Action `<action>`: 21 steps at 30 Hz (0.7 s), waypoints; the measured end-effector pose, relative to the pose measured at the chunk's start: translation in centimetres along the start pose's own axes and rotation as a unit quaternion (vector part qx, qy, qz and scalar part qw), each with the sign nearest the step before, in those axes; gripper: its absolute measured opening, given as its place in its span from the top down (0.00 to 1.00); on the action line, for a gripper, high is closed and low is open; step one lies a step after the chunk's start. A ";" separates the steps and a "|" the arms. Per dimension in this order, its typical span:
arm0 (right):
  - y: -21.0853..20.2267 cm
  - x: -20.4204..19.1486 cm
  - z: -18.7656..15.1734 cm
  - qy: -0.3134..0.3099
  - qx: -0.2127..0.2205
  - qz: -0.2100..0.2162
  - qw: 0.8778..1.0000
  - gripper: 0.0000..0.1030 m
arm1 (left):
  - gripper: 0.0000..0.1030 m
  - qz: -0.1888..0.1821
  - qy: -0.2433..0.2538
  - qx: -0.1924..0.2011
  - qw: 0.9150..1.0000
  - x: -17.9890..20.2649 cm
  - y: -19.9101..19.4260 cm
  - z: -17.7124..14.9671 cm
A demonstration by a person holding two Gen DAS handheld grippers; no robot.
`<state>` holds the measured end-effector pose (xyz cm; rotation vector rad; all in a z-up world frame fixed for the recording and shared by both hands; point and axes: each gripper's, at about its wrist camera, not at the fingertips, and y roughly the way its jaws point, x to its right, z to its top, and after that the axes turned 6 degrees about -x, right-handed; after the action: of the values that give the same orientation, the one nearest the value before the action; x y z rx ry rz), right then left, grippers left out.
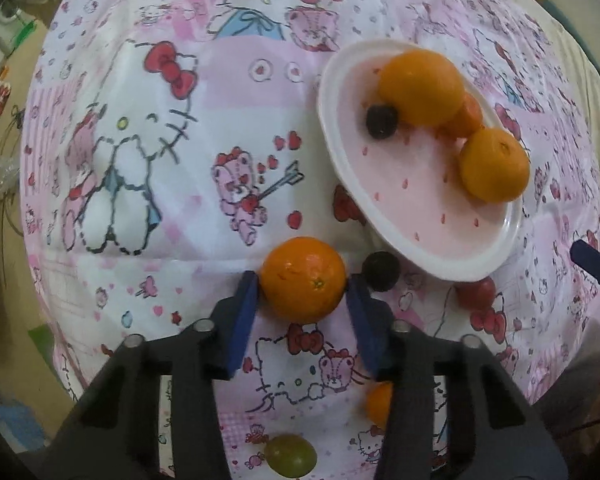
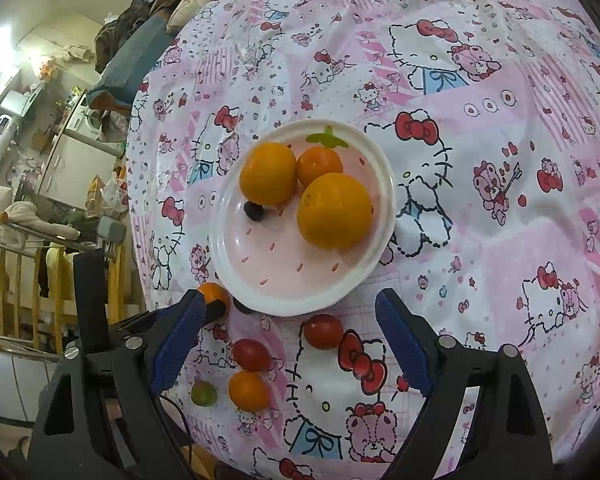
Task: Organize fruits
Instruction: 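Grasp a tangerine beside the plate with the left tool and lift, then grasp a dark berry with the right tool while the left holds the tangerine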
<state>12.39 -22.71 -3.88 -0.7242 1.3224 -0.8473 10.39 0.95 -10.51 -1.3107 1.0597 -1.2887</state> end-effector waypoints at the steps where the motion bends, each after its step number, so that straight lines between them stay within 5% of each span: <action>1: 0.0 0.1 0.0 0.001 -0.001 0.001 1.000 0.13 | 0.63 0.004 0.005 0.001 1.000 0.2 0.0 -0.1; 8: 1.9 -1.2 -0.7 0.007 -0.050 0.053 0.997 0.15 | 0.64 0.000 -0.008 0.017 1.000 -0.9 -2.0 0.0; 14: 5.7 -3.5 -1.6 0.011 -0.098 0.061 0.993 0.42 | 0.64 -0.008 -0.037 0.049 0.998 -3.3 -4.3 0.1; 21: 10.0 -5.1 -1.7 0.036 -0.108 0.016 0.993 0.54 | 0.64 -0.014 -0.062 0.079 0.995 -5.8 -6.4 -0.3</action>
<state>11.64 -13.15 -9.97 -0.8448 1.5028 -0.7161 9.44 7.59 -5.05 -1.2718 0.8373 -1.2681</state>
